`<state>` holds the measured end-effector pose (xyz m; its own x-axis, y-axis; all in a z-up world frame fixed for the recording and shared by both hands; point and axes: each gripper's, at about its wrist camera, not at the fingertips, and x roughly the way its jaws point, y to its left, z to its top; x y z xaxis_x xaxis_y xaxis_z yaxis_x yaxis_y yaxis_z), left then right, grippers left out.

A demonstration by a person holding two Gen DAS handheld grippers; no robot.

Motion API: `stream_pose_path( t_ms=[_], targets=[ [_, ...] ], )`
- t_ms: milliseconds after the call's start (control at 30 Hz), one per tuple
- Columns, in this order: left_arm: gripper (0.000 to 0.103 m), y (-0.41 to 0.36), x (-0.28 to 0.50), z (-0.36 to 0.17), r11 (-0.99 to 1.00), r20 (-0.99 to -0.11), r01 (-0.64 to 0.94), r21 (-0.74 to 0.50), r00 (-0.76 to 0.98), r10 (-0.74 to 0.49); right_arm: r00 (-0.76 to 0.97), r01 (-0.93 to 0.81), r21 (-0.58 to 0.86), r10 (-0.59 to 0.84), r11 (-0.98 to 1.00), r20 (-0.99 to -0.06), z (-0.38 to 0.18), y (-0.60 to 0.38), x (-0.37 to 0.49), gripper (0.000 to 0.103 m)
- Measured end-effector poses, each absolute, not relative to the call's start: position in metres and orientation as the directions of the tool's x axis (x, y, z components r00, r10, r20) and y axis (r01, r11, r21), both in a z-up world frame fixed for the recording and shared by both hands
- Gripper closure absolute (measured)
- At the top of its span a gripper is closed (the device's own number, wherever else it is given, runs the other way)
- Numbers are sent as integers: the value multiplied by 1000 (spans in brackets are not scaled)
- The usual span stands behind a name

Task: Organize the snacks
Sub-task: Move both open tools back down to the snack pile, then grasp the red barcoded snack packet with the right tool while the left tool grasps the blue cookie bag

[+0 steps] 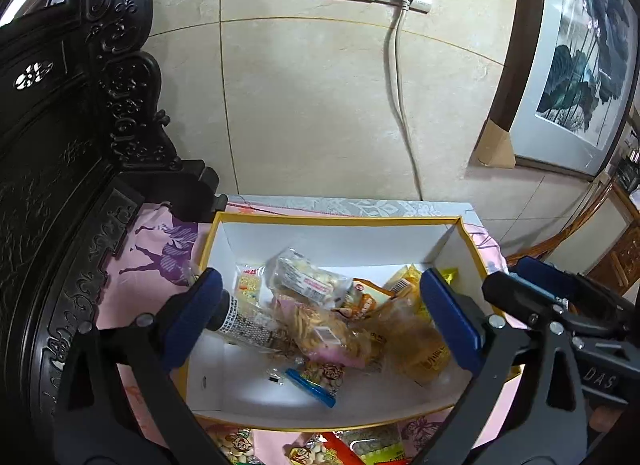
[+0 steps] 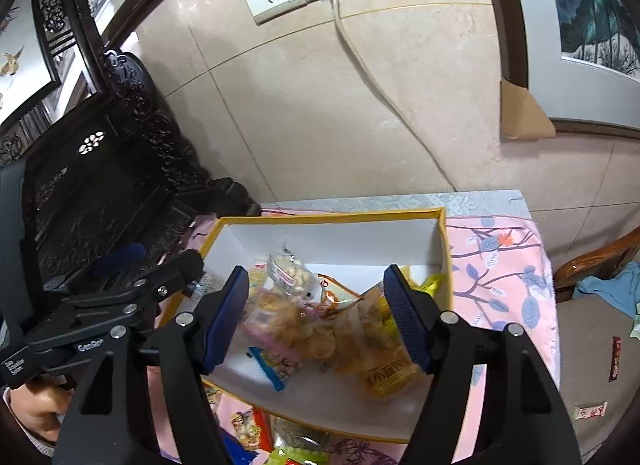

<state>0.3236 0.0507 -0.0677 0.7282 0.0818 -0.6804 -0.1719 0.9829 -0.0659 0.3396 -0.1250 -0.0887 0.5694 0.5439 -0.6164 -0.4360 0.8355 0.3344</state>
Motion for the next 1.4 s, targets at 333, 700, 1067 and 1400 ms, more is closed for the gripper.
stream_pose_path(
  t_ms=[333, 700, 1067, 1400],
  targets=[
    [2, 48, 307, -57, 983, -667, -166, -82, 741, 69, 569, -436, 346, 552, 831, -609, -83, -130, 326, 32],
    [2, 59, 254, -79, 970, -691, -201, -135, 721, 54, 517, -407, 374, 548, 833, -658, -116, -152, 281, 32],
    [2, 82, 189, -142, 939, -795, -308, -154, 603, 68, 353, -364, 429, 549, 827, -758, -186, -146, 226, 32],
    [2, 100, 144, -166, 920, -832, -369, -131, 545, 101, 175, -340, 442, 517, 830, -838, -244, -122, 208, 32]
  ],
)
